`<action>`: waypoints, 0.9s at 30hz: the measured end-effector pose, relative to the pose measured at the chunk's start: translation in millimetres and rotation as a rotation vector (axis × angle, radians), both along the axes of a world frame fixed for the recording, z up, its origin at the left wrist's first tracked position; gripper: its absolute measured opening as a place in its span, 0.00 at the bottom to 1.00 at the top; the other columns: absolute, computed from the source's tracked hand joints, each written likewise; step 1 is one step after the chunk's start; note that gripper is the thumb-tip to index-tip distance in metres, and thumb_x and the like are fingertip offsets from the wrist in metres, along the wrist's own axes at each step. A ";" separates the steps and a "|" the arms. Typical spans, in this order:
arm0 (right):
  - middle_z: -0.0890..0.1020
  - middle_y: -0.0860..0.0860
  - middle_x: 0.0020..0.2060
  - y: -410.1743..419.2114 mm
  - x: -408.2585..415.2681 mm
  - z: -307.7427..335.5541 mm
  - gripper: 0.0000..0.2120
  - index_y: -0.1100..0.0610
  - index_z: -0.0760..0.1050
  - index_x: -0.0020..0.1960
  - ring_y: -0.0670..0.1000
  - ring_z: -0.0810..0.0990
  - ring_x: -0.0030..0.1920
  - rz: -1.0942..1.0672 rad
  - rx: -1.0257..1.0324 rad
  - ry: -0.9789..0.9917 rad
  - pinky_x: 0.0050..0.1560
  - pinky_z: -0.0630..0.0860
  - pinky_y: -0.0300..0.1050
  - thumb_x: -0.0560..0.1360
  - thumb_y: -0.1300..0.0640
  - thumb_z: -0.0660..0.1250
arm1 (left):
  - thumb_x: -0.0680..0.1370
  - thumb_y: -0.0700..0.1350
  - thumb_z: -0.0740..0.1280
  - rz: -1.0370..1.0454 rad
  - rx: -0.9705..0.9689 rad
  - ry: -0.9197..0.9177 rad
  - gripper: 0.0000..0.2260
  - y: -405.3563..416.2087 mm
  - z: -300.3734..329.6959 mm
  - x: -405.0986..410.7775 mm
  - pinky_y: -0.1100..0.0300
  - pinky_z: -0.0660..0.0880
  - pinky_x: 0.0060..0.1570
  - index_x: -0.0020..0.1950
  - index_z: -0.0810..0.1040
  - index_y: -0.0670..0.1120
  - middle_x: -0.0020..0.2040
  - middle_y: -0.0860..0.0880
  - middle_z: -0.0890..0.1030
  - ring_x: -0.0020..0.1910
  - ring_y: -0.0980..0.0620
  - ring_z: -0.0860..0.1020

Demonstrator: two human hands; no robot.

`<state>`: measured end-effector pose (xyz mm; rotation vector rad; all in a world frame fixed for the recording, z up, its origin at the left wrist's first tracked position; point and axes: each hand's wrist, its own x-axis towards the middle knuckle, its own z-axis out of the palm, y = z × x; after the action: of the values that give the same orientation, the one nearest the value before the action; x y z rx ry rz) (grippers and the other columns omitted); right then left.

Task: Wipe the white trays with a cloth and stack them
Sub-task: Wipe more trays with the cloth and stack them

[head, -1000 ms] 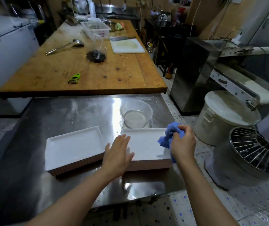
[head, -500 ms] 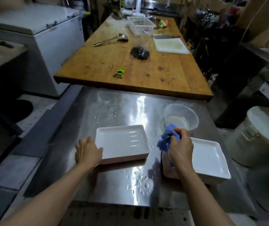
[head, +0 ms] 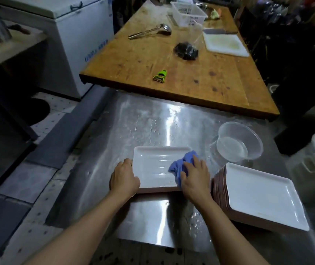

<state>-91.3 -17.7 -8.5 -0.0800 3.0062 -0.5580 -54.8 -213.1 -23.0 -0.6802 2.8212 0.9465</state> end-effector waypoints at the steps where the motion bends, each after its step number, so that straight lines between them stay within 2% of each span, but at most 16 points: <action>1: 0.67 0.54 0.67 0.3 1.2 -6.5 0.15 0.57 0.72 0.62 0.57 0.65 0.64 0.013 0.082 0.026 0.59 0.62 0.44 0.77 0.56 0.58 | 0.70 0.36 0.64 -0.005 0.021 0.000 0.13 -1.0 -1.1 -0.8 0.58 0.70 0.41 0.54 0.71 0.45 0.53 0.47 0.75 0.47 0.48 0.74; 2: 0.68 0.52 0.65 0.4 2.6 -14.4 0.13 0.56 0.72 0.61 0.56 0.66 0.62 0.013 0.084 0.070 0.54 0.61 0.41 0.78 0.56 0.58 | 0.70 0.36 0.64 -0.010 0.036 -0.003 0.13 -2.1 -1.9 -2.0 0.58 0.71 0.41 0.53 0.70 0.46 0.52 0.48 0.75 0.47 0.48 0.74; 3: 0.71 0.49 0.58 -2.0 3.6 -17.5 0.10 0.55 0.71 0.57 0.55 0.69 0.59 -0.034 0.015 0.091 0.47 0.61 0.39 0.78 0.57 0.57 | 0.70 0.37 0.64 -0.018 0.043 -0.008 0.12 -3.3 -2.5 -3.3 0.58 0.70 0.40 0.52 0.69 0.46 0.51 0.48 0.74 0.46 0.48 0.74; 5: 0.68 0.47 0.44 -7.0 -1.7 -20.9 0.04 0.55 0.68 0.50 0.58 0.73 0.52 -0.110 0.014 0.129 0.39 0.61 0.43 0.78 0.59 0.55 | 0.69 0.37 0.64 -0.035 0.041 -0.013 0.12 -5.6 -3.8 -5.8 0.59 0.68 0.39 0.49 0.67 0.47 0.48 0.50 0.73 0.44 0.49 0.73; 6: 0.68 0.49 0.45 -10.2 -6.3 -20.8 0.04 0.56 0.68 0.51 0.59 0.73 0.52 -0.113 -0.002 0.111 0.40 0.62 0.45 0.79 0.59 0.55 | 0.69 0.37 0.64 -0.042 0.043 -0.010 0.12 -6.6 -4.7 -6.6 0.60 0.67 0.38 0.48 0.67 0.47 0.47 0.51 0.72 0.43 0.50 0.72; 8: 0.69 0.55 0.57 -14.1 -15.7 -22.0 0.12 0.58 0.70 0.61 0.57 0.68 0.60 -0.060 0.009 0.037 0.51 0.65 0.47 0.79 0.61 0.55 | 0.69 0.37 0.65 -0.057 0.048 0.004 0.12 -8.7 -6.6 -7.0 0.62 0.66 0.36 0.47 0.66 0.48 0.44 0.52 0.71 0.42 0.51 0.71; 9: 0.67 0.56 0.63 -15.3 -21.2 -24.0 0.16 0.58 0.68 0.65 0.56 0.65 0.63 -0.014 0.064 0.046 0.55 0.64 0.46 0.78 0.63 0.57 | 0.69 0.37 0.65 -0.065 0.051 0.012 0.12 -9.4 -7.6 -6.9 0.62 0.65 0.35 0.46 0.66 0.48 0.44 0.53 0.70 0.41 0.52 0.71; 11: 0.63 0.55 0.69 -19.7 -29.9 -26.8 0.22 0.59 0.64 0.69 0.55 0.62 0.65 0.010 0.067 0.042 0.57 0.64 0.42 0.75 0.65 0.60 | 0.69 0.36 0.65 -0.081 0.058 0.030 0.12 -10.6 -9.7 -6.9 0.62 0.64 0.35 0.46 0.65 0.48 0.43 0.54 0.70 0.41 0.52 0.71; 15: 0.66 0.60 0.67 -35.3 -34.7 -28.0 0.21 0.65 0.69 0.63 0.59 0.64 0.62 -0.005 -0.014 0.101 0.53 0.59 0.42 0.70 0.69 0.63 | 0.68 0.37 0.64 -0.083 0.065 0.043 0.11 -11.6 -11.9 -6.9 0.61 0.63 0.35 0.46 0.66 0.46 0.43 0.52 0.73 0.41 0.50 0.72; 18: 0.69 0.63 0.63 -56.3 -28.4 -30.0 0.22 0.67 0.73 0.58 0.62 0.67 0.57 0.129 -0.072 0.078 0.48 0.58 0.41 0.64 0.72 0.64 | 0.69 0.37 0.65 -0.081 0.089 0.045 0.12 -10.4 -11.5 -6.3 0.60 0.64 0.37 0.46 0.65 0.46 0.46 0.50 0.74 0.43 0.49 0.72; 22: 0.69 0.63 0.62 -90.7 -23.6 -31.7 0.17 0.67 0.74 0.58 0.62 0.70 0.54 0.272 -0.180 0.117 0.47 0.63 0.45 0.69 0.70 0.62 | 0.69 0.38 0.67 -0.093 0.084 0.049 0.13 -9.4 -9.0 -4.7 0.59 0.65 0.40 0.47 0.65 0.46 0.50 0.47 0.76 0.49 0.44 0.75; 27: 0.70 0.59 0.64 -117.6 -27.6 -24.1 0.15 0.64 0.74 0.61 0.60 0.69 0.57 0.399 -0.256 0.084 0.54 0.69 0.49 0.75 0.63 0.62 | 0.69 0.37 0.66 -0.092 0.108 0.110 0.11 -10.4 -8.4 -5.4 0.60 0.61 0.38 0.48 0.67 0.45 0.47 0.45 0.76 0.48 0.43 0.75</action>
<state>-118.9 -135.3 -32.6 -0.7144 2.8546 -0.8992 -60.2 -223.5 -31.4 -0.4966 2.8406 1.1435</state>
